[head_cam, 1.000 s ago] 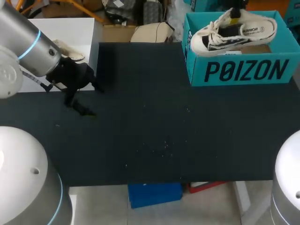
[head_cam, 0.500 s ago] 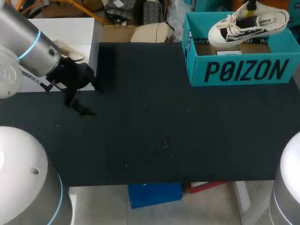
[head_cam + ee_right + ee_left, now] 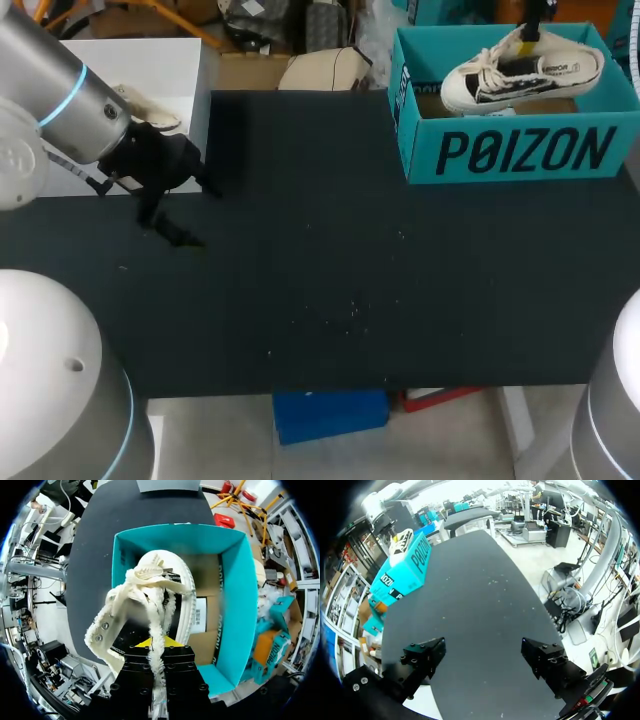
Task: Take the shoe out of the shoebox, open the shoe tongue, remove and reinsert the insole, then place the shoe into the shoebox
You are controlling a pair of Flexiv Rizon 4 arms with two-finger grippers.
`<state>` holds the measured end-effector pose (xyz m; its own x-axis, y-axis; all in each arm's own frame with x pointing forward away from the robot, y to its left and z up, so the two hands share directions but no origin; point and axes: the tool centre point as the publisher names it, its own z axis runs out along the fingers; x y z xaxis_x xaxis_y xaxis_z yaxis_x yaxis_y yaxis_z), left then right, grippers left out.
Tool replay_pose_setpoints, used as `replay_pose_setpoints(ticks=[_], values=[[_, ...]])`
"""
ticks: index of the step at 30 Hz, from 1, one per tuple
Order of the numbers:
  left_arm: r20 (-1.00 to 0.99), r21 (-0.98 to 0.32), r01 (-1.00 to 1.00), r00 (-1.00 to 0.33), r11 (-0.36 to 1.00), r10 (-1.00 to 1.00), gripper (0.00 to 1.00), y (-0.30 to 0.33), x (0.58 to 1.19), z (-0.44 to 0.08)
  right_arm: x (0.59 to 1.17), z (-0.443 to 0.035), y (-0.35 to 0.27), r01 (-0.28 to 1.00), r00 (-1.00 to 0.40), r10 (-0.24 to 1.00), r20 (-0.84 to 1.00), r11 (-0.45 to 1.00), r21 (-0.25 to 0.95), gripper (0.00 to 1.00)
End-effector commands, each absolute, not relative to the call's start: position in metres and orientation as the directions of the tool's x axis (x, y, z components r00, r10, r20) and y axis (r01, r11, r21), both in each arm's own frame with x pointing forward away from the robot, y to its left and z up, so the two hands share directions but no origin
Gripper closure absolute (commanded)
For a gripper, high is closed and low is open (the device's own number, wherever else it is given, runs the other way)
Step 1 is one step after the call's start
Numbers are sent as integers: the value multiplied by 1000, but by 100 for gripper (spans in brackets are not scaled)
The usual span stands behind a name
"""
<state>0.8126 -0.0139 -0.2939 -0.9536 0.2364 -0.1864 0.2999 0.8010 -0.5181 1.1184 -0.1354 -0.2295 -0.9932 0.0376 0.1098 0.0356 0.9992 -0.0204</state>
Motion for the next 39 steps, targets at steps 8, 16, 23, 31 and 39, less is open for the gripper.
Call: replay_pose_setpoints(ticks=[8,16,23,31,39], values=[[-190,-516,301,-953,802,235,0,-14,812,-296,1126,-267,-129,60,-973,57,222,998,5,100],[-190,-516,301,-953,802,235,0,-14,812,-296,1123,-297,-130,84,-961,76,267,996,20,100],[-190,-516,301,-953,802,235,0,-14,812,-296,1127,-321,-132,99,-956,84,282,994,39,100],[-190,-516,301,-953,802,235,0,-14,812,-296,1131,-347,-133,108,-953,87,291,993,54,100],[-190,-516,301,-953,802,235,0,-14,812,-296,1138,-353,-134,101,-955,88,285,994,30,54]])
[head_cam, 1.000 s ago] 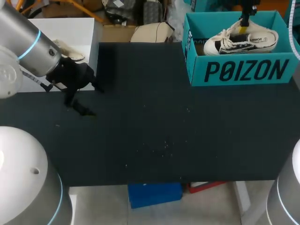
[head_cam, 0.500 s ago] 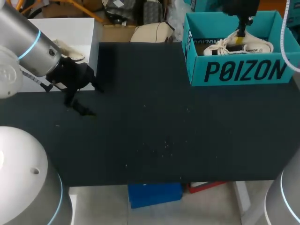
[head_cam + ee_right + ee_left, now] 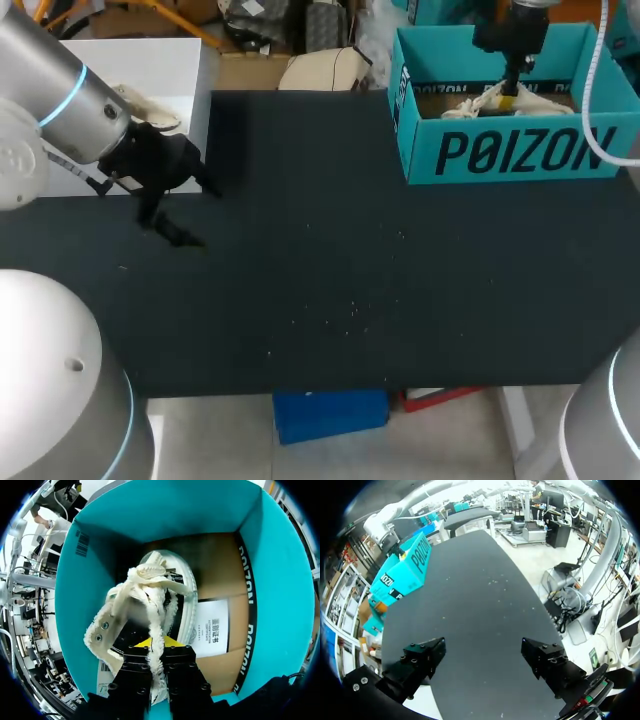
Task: Take the shoe out of the shoebox, open the shoe tongue, remove and reinsert the insole, then place the shoe into the shoebox
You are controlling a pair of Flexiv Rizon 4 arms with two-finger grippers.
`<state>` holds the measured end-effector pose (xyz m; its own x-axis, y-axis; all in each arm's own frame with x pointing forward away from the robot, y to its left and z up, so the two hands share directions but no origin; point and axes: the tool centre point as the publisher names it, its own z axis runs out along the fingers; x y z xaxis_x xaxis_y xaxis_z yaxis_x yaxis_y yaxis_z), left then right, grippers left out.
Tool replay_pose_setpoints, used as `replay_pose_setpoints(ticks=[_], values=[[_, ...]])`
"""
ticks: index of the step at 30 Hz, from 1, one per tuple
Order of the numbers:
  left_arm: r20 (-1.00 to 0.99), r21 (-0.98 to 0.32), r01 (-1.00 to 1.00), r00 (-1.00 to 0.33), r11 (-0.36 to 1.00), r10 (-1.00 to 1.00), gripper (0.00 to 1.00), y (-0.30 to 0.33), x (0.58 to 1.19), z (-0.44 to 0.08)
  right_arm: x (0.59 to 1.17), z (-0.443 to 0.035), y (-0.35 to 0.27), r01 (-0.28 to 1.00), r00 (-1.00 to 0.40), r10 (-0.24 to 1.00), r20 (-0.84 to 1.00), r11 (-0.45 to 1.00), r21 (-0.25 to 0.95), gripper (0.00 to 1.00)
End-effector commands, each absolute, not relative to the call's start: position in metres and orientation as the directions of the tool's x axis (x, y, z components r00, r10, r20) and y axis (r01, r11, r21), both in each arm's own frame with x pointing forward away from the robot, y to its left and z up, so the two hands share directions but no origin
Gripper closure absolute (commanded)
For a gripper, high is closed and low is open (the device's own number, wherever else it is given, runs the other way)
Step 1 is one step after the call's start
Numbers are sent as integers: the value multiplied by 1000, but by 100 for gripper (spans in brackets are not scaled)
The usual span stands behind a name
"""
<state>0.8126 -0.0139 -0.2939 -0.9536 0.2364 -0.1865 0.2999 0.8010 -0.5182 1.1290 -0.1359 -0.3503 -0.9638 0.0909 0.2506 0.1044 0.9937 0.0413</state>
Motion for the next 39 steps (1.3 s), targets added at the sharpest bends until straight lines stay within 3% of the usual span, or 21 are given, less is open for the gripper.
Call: replay_pose_setpoints(ticks=[1,4,5,6,8,9,11,12,14,15,18,22,25,39], values=[[-190,-516,301,-953,802,235,0,-14,812,-296,1138,-351,-134,101,-954,89,285,995,28,30],[-190,-516,301,-953,802,235,0,-14,812,-296,1139,-345,-136,97,-957,93,275,995,0,16],[-190,-516,301,-953,802,235,0,-14,812,-296,1139,-342,-137,97,-958,98,269,995,-15,5],[-190,-516,301,-953,802,235,0,-14,812,-296,1140,-339,-139,97,-961,103,257,995,-34,0],[-190,-516,301,-953,802,235,0,-14,812,-296,1141,-324,-138,111,-967,118,224,993,-45,4],[-190,-516,301,-953,802,235,0,-14,812,-296,1141,-317,-138,115,-972,123,202,992,-52,10],[-190,-516,301,-953,802,235,0,-14,812,-296,1141,-300,-138,126,-979,134,151,990,-63,33],[-190,-516,301,-953,802,235,0,-14,812,-296,1140,-292,-137,138,-982,144,121,989,-61,40],[-190,-516,301,-953,802,235,0,-14,812,-296,1136,-277,-135,154,-986,157,55,986,-63,44],[-190,-516,301,-953,802,235,0,-14,812,-296,1134,-268,-133,174,-985,174,7,984,-47,38],[-190,-516,301,-953,802,235,0,-14,812,-296,1125,-249,-123,204,-974,200,-103,979,-27,35],[-190,-516,301,-953,802,235,0,-14,812,-296,1104,-233,-108,223,-957,216,-196,975,-16,7],[-190,-516,301,-953,802,235,0,-14,812,-296,1081,-227,-96,234,-948,224,-227,972,-21,0],[-190,-516,301,-953,802,235,0,-14,812,-296,951,-212,-41,378,-883,357,-305,926,-9,0]])
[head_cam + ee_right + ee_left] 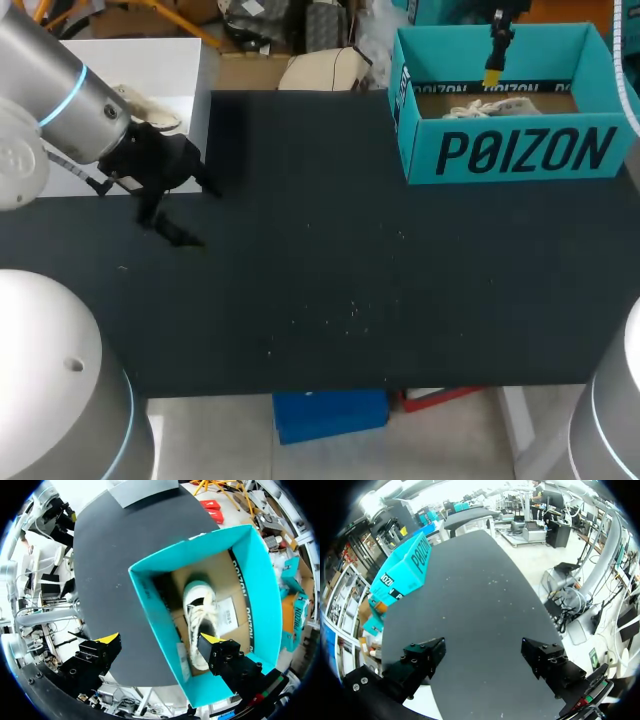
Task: Take the shoe out of the shoebox, open the shoe tongue, remove and reinsert the insole, then place the shoe into the shoebox
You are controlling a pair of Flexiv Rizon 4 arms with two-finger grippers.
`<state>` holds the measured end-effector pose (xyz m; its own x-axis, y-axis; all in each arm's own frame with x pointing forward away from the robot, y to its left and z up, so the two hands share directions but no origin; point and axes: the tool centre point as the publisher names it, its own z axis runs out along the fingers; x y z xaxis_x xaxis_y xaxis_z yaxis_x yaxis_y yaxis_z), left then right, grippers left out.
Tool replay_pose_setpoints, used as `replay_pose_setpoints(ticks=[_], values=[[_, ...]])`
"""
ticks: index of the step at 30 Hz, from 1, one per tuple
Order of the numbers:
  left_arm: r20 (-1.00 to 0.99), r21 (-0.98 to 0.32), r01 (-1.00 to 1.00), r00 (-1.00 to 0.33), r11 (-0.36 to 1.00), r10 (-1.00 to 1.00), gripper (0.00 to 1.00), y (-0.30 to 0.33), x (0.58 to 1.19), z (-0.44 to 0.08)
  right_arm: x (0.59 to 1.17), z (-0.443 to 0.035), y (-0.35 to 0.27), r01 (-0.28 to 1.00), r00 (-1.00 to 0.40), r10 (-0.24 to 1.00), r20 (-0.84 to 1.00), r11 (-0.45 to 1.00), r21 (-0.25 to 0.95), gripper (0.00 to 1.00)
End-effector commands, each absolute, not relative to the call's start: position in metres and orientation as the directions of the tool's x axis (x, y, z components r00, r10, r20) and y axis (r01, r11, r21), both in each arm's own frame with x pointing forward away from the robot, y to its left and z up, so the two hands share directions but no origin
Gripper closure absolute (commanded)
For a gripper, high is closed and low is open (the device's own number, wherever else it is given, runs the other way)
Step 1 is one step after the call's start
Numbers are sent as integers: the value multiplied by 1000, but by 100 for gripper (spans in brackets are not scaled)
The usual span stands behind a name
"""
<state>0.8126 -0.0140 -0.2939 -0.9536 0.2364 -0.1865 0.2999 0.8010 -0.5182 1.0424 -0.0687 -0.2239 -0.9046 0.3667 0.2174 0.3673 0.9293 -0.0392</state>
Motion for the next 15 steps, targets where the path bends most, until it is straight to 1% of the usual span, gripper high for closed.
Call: replay_pose_setpoints(ticks=[1,5,7,9,12,15], values=[[-190,-516,301,-953,802,235,0,-14,812,-296,945,-212,-38,383,-876,361,-321,924,-7,0],[-190,-516,301,-953,802,235,0,-14,812,-296,918,-217,-33,400,-861,374,-345,916,-5,0],[-190,-516,301,-953,802,235,0,-14,812,-296,905,-222,-31,382,-861,350,-369,924,-16,0],[-190,-516,301,-953,802,235,0,-14,812,-296,892,-227,-30,393,-849,363,-385,919,-2,0],[-190,-516,301,-953,802,235,0,-14,812,-296,875,-235,-30,391,-843,348,-409,920,-22,0],[-190,-516,301,-953,802,235,0,-14,812,-296,864,-243,-32,403,-849,357,-390,915,-39,0]])
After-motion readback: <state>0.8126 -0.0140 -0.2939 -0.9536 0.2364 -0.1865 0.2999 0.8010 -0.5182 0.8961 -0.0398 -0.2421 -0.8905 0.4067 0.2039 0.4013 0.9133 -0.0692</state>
